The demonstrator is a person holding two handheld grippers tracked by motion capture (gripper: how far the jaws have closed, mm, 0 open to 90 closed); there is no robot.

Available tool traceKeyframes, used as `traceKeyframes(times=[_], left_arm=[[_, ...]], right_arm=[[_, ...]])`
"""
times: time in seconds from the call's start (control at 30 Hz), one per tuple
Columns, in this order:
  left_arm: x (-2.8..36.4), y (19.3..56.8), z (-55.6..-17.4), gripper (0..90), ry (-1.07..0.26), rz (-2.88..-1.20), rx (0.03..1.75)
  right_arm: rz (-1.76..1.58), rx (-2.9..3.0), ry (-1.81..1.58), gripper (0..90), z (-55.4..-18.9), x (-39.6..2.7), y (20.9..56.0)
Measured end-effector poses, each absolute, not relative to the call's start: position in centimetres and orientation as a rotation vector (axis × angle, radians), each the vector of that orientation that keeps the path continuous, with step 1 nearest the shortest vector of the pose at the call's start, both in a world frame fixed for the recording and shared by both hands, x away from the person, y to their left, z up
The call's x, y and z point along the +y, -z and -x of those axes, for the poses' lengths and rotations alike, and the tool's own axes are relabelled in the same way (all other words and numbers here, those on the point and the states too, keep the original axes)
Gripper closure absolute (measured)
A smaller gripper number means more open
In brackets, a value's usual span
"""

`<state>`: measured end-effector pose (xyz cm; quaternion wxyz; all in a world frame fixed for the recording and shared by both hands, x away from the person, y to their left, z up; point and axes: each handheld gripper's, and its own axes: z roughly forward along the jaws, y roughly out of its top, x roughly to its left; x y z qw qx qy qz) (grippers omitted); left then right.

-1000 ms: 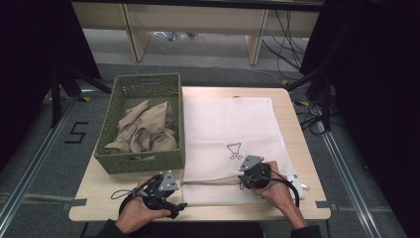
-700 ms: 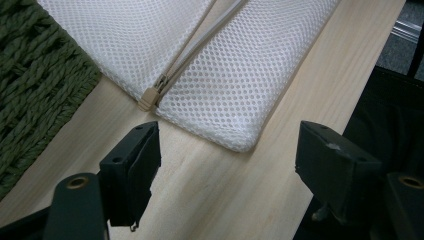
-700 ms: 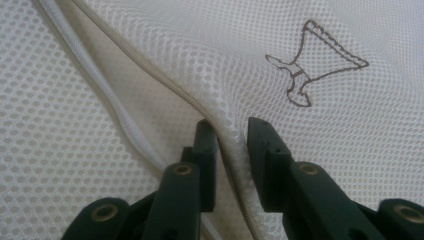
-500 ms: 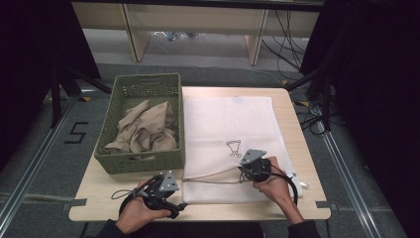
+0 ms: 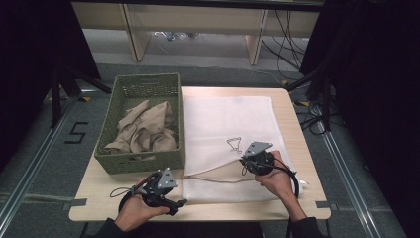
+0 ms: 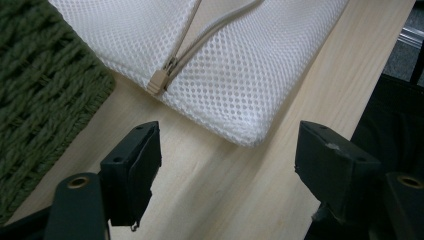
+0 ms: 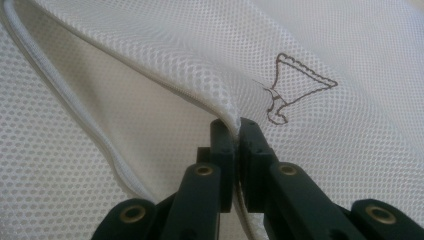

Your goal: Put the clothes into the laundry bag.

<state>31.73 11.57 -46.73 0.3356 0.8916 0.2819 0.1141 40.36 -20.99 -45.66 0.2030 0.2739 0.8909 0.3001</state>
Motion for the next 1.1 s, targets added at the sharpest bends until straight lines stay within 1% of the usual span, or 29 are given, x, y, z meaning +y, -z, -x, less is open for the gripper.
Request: traceKeyframes(times=[0.27,0.4,0.63,0.73,0.93,1.0,1.1], left_arm=[[12.2,45.4,-32.1,26.3,-0.317,-2.285,0.756],[13.0,43.8,-32.4,26.3,-0.355,-2.251,0.770],[15.3,40.7,-33.9,24.1,-0.406,-2.210,0.849],[16.4,39.2,-34.8,23.1,-0.437,-2.204,0.871],[17.6,37.8,-36.2,23.4,-0.449,-2.198,0.917],[18.3,37.2,-37.0,23.4,-0.483,-2.209,0.935],[19.1,36.8,-38.1,23.3,-0.493,-2.201,0.962]], right_arm=[[-0.763,2.481,-0.838,87.2,-40.8,-20.8,44.6],[-0.770,2.488,-0.840,87.3,-41.0,-20.8,44.4],[-0.794,2.481,-0.835,87.4,-41.4,-20.9,43.8],[-0.755,2.486,-0.847,87.5,-41.8,-21.0,43.5],[-0.781,2.458,-0.865,87.4,-42.0,-20.9,42.6],[-0.764,2.461,-0.872,87.4,-42.2,-21.0,42.4],[-0.781,2.465,-0.866,87.4,-42.2,-21.1,41.9]])
